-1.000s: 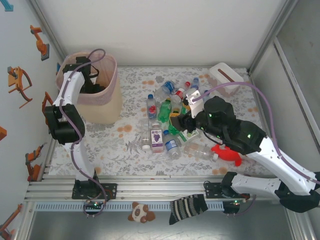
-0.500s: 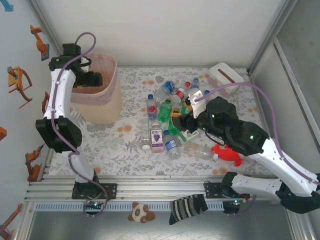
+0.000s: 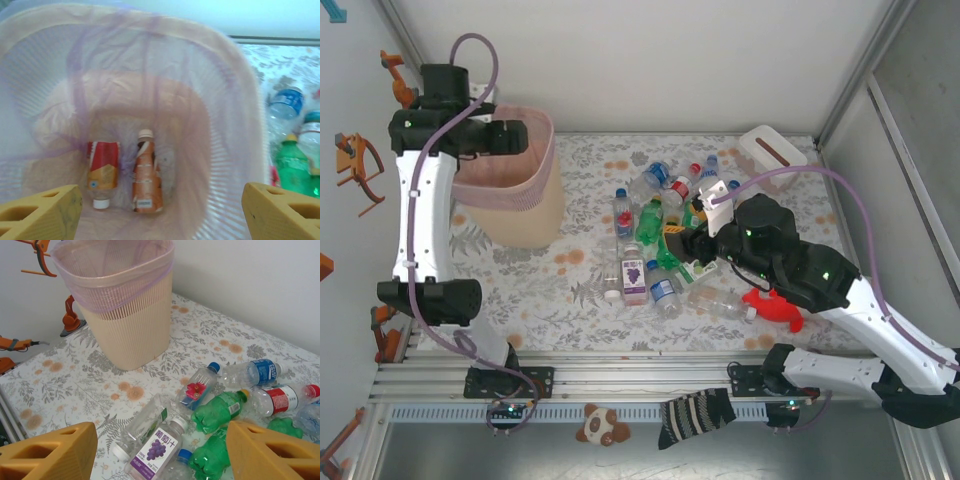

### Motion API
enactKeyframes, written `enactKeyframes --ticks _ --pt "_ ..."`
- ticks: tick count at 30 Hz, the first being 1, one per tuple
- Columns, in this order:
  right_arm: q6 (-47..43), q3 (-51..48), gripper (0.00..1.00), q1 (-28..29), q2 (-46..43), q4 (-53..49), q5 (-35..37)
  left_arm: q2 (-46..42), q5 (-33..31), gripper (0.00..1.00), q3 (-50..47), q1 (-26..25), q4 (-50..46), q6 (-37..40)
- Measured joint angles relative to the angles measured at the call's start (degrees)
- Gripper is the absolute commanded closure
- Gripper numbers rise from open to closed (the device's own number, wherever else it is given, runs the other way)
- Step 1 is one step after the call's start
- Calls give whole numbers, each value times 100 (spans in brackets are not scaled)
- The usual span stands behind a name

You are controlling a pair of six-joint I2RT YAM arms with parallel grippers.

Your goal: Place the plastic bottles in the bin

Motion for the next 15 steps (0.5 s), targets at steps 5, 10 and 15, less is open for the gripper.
enactKeyframes --ticks 5,10,15 --pt "4 0 32 0 0 -2 48 -70 -205 18 61 -925 -111 -155" --pt "39 0 32 0 -2 -20 190 -48 -492 19 76 -1869 -125 -348" --pt "107 0 32 0 -28 -22 264 37 -885 21 -39 -2524 -55 -616"
